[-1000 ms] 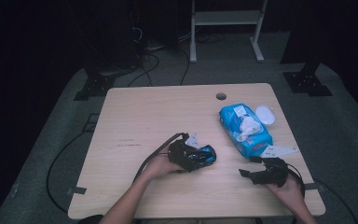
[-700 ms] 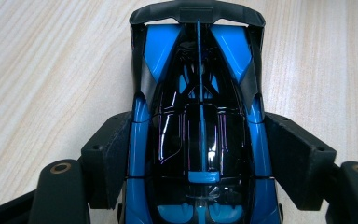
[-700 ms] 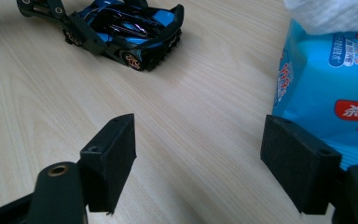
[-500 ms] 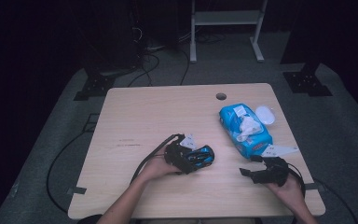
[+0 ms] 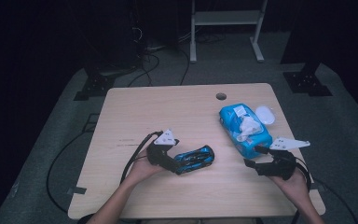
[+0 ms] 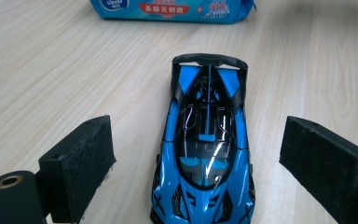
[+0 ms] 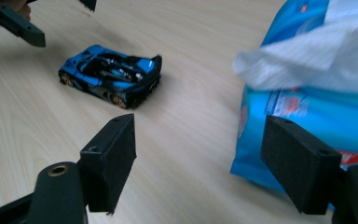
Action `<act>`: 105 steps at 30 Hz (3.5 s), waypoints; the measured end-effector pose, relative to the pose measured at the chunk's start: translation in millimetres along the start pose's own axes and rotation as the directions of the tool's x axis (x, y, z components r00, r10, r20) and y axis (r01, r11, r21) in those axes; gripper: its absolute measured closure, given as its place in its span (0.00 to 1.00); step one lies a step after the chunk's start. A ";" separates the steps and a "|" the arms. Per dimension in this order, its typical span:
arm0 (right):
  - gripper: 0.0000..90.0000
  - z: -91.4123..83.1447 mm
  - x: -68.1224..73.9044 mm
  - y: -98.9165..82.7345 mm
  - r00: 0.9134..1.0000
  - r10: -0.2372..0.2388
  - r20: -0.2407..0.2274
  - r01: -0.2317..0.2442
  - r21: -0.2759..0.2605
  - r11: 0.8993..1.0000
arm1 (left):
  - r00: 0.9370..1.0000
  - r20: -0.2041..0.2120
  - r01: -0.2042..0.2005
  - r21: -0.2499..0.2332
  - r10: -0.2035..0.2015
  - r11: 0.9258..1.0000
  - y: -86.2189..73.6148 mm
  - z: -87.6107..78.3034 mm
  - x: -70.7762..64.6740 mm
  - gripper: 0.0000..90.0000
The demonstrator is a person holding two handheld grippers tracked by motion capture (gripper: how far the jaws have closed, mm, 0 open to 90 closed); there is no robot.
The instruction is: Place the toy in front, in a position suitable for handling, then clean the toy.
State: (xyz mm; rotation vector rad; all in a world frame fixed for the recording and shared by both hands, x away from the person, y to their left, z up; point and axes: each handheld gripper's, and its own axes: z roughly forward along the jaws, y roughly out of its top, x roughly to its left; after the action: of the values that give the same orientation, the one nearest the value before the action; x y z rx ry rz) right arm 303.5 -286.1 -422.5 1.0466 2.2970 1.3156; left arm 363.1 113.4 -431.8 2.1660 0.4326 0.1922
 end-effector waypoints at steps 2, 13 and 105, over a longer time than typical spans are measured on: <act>0.28 -1.6 -1.5 7.8 1.000 -0.020 0.014 0.020 -0.012 1.000 | 1.000 -0.005 0.002 -0.003 -0.002 1.000 -1.0 -0.5 1.2 0.10; 0.28 8.2 -20.6 48.3 0.993 -0.074 0.093 0.076 -0.015 0.997 | 1.000 -0.008 0.001 -0.012 -0.002 1.000 -5.0 1.6 0.1 0.08; 0.59 146.9 41.0 58.9 0.977 0.052 -0.209 -0.010 0.198 0.980 | 0.997 0.078 -0.003 0.126 -0.007 0.992 -19.5 11.9 6.3 0.16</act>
State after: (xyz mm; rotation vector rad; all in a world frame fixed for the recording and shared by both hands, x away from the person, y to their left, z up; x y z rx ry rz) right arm 384.7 -146.6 -448.3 1.0502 2.6252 1.2899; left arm 367.8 117.3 -454.7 2.2882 0.4120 0.0802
